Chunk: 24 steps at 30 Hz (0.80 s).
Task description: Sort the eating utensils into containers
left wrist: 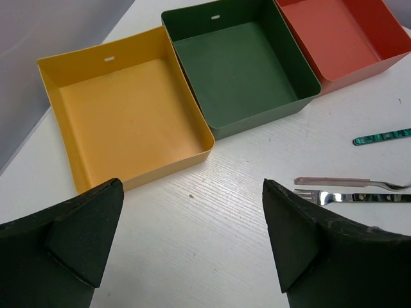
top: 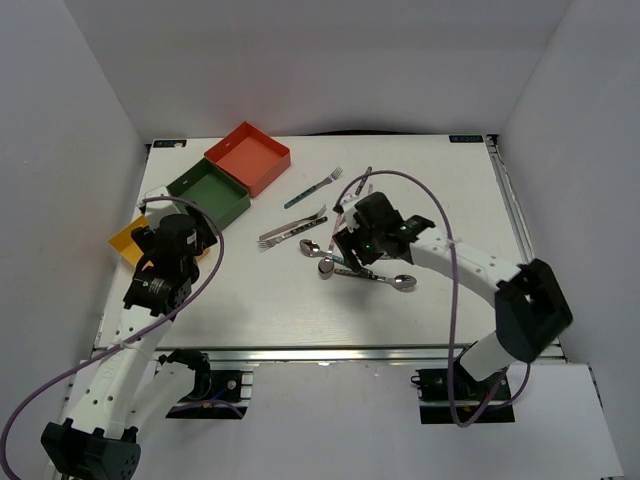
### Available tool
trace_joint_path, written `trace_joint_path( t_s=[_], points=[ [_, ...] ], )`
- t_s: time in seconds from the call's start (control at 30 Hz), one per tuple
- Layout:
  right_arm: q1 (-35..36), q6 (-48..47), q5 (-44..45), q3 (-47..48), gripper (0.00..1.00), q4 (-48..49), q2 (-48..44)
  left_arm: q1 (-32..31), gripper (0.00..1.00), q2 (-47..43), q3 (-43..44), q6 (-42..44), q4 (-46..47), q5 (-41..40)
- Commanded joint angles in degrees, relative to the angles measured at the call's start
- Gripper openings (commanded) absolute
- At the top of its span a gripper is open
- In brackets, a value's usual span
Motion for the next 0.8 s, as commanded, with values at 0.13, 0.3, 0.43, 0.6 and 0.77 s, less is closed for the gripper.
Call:
trace_joint_path(
  t_s=[0.13, 0.3, 0.43, 0.6, 0.77],
  points=[
    [1.6, -13.0, -1.5, 8.4, 0.54, -9.0, 12.6, 0.2, 0.98, 1.5, 0.5, 0.1, -0.1, 0.9],
    [2.2, -14.1, -1.7, 6.6, 0.53, -5.6, 16.6, 0.2, 0.98, 1.8, 0.4, 0.3, 0.0, 1.4],
    [2.4, -14.3, -2.0, 6.5, 0.48, -5.6, 19.0, 0.2, 0.98, 2.4, 0.4, 0.3, 0.0, 1.5],
    [2.6, -13.7, -2.3, 4.7, 0.47, -3.6, 20.2, 0.1, 0.98, 2.6, 0.4, 0.3, 0.0, 1.6],
    [2.7, -13.8, -1.3, 4.0, 0.42, -2.8, 22.7, 0.2, 0.98, 2.8, 0.4, 0.4, 0.0, 1.8]
  ],
)
